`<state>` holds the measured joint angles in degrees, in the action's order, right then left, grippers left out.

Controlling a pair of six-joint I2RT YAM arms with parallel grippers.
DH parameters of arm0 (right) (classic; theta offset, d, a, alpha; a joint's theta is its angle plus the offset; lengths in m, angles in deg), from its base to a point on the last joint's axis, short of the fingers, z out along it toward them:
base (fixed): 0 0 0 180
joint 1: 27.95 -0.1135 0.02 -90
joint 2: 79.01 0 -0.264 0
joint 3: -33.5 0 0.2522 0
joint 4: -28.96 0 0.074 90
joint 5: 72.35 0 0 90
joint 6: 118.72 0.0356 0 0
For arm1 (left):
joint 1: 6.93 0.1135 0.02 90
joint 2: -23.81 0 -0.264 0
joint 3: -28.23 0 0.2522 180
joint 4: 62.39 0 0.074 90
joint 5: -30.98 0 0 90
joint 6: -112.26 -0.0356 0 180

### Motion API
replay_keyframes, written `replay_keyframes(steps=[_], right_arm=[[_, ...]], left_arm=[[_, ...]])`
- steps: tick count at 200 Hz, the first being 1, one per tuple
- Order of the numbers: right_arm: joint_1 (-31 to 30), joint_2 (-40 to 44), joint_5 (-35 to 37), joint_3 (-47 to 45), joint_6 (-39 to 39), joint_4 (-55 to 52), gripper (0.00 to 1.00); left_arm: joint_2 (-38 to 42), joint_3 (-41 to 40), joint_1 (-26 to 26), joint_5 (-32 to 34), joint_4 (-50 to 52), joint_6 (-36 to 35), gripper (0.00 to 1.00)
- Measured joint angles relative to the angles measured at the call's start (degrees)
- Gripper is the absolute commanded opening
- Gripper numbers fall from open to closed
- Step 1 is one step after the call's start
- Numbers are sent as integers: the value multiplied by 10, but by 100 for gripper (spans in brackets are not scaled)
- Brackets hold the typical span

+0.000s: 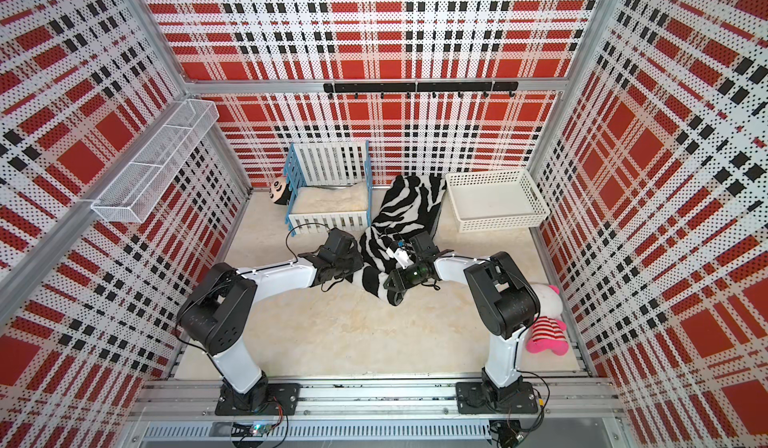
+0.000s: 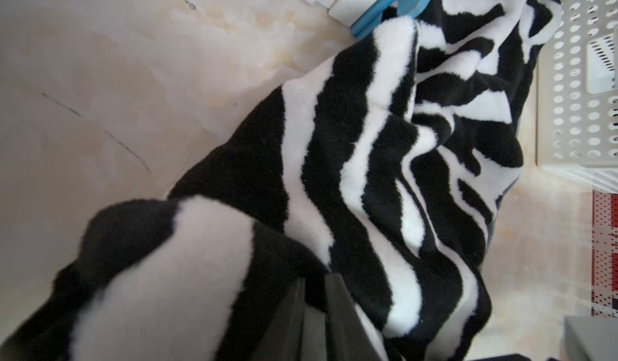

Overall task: Roll up the pillowcase
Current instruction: Roll the pillowcase at the center of the board.

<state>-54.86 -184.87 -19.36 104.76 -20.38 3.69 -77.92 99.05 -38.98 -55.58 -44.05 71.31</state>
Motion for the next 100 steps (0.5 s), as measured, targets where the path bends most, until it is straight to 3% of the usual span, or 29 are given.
replay_keyframes(steps=[27, 55, 73, 100], right_arm=[[0, 50, 50, -16, -1, -11, 57], [-26, 163, 172, -51, -21, -10, 66], [-83, 238, 275, -81, -49, 19, 75], [-175, 276, 390, -118, -111, 75, 77]], left_arm=[[-19, 15, 0, -1, 0, -3, 18], [-35, 29, 0, -3, -2, -5, 18], [-39, 31, -1, -4, -3, -5, 18], [-39, 31, -2, -5, -3, -5, 18]])
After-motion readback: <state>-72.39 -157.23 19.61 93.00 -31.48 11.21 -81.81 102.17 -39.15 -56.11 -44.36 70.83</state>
